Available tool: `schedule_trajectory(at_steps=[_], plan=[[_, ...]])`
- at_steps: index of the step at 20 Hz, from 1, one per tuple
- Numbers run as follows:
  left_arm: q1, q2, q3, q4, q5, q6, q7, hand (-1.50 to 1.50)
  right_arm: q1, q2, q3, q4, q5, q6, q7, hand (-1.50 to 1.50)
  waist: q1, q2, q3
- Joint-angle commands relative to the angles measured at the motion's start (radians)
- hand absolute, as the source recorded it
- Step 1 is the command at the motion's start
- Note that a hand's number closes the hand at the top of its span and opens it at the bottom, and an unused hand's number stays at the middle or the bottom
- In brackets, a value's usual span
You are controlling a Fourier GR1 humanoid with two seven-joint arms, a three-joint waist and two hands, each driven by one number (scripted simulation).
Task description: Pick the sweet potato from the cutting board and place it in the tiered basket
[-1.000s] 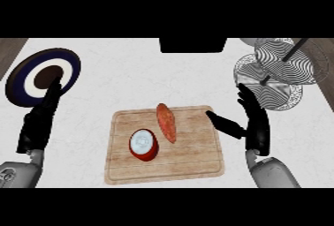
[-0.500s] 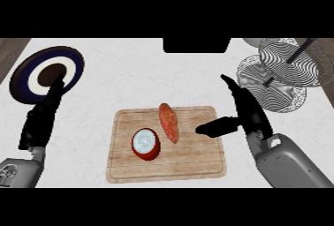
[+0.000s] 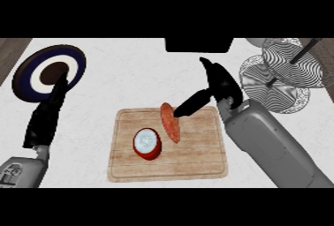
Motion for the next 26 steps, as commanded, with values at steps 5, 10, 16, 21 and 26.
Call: schedule_trajectory(at_steps=[5, 10, 16, 21, 26], plan=[[0.023, 0.032, 0.052, 0.012, 0.021, -0.052, -0.049, 0.00, -0.054, 0.123, 0.030, 0.142, 0.001, 0.048, 0.199, -1.50, -0.007, -0.001, 0.000], [0.020, -0.006, 0.037, 0.012, -0.005, -0.028, -0.021, 0.00, -0.057, 0.129, 0.032, 0.161, -0.007, 0.094, 0.229, -1.50, -0.012, -0.002, 0.001], [-0.006, -0.021, 0.042, 0.034, -0.037, -0.025, -0.009, 0.00, -0.050, 0.184, 0.046, 0.224, 0.053, 0.088, 0.187, -1.50, -0.013, -0.001, 0.001], [0.006, -0.052, 0.011, -0.014, -0.066, -0.011, 0.020, 0.00, -0.057, 0.207, 0.085, 0.260, 0.106, 0.122, 0.188, -1.50, -0.012, -0.002, 0.001], [0.030, -0.014, 0.058, -0.023, -0.038, -0.058, 0.004, 0.00, -0.059, 0.212, 0.093, 0.178, 0.150, 0.144, 0.272, -1.50, -0.017, -0.005, 0.001]])
